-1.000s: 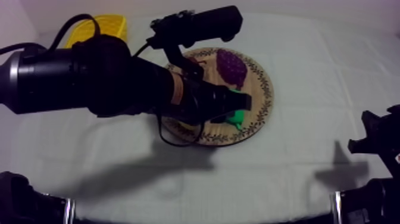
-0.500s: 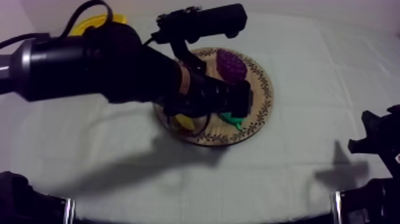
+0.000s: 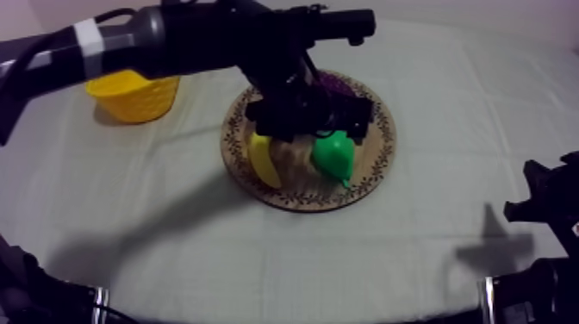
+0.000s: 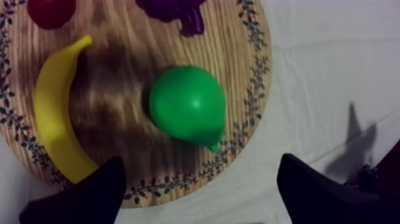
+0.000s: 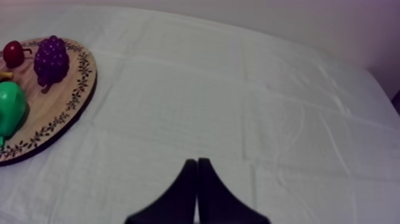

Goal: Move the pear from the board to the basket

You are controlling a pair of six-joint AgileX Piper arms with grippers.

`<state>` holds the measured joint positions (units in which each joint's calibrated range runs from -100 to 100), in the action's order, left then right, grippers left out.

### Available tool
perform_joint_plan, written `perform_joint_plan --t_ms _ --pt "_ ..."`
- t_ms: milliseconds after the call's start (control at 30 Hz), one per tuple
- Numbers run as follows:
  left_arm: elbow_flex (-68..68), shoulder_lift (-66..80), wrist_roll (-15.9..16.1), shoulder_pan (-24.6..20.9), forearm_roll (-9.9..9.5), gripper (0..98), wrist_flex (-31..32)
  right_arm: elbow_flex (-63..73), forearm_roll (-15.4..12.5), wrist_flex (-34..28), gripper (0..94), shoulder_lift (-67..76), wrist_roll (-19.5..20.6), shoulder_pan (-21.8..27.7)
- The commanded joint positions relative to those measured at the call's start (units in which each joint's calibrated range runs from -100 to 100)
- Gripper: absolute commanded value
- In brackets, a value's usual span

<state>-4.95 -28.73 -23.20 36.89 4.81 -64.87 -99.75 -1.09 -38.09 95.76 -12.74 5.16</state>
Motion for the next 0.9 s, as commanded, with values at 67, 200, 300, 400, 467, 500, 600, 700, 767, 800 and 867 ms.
perform_joint_plan --t_ms 67,200,300,400,467,500,600,700,767,800,867 --pt "-7.03 -5.47 -0.05 -0.43 1.15 92.2 -5.59 -0.03 -0.01 0.03 0.3 -0.01 -0.04 -0.03" --pt "-11.33 -9.52 -0.53 -0.8 2.77 87.8 -9.42 -0.03 -0.01 0.03 0.3 -0.01 -0.04 -0.03" --pt "-13.96 -12.77 -0.99 -1.22 3.96 85.6 -12.31 -0.03 -0.01 0.03 0.3 -0.01 -0.04 -0.03" --pt "-16.94 -16.01 -1.36 -1.62 4.78 83.4 -15.11 -0.03 -0.01 0.03 0.3 -0.01 -0.04 -0.03" --pt "-18.98 -17.98 -1.61 -1.78 5.07 82.8 -16.48 -0.03 -0.01 0.03 0.3 -0.01 -0.04 -0.03" --pt "-20.14 -18.92 -1.78 -1.83 5.2 82.3 -17.39 -0.03 -0.01 0.03 0.3 -0.01 -0.04 -0.03" --pt "-24.23 -21.53 -2.3 -1.96 5.41 78.2 -20.3 -0.03 -0.01 0.03 0.3 -0.01 -0.04 -0.03" --pt "-28.31 -23.87 -2.78 -2.05 5.57 71.3 -22.84 -0.03 -0.01 0.03 0.3 -0.01 -0.04 -0.03" --pt "-30.92 -25.36 -2.89 -2.08 5.64 68.1 -24.28 -0.03 -0.01 0.03 0.3 -0.01 -0.04 -0.03" --pt "-32.11 -26.05 -2.91 -2.08 5.69 66.6 -24.89 -0.03 -0.01 0.03 0.3 -0.01 -0.04 -0.03" --pt "-34.29 -27.41 -2.98 -2.12 5.84 63.4 -26.08 -0.03 -0.01 0.03 0.3 -0.01 -0.04 -0.03"
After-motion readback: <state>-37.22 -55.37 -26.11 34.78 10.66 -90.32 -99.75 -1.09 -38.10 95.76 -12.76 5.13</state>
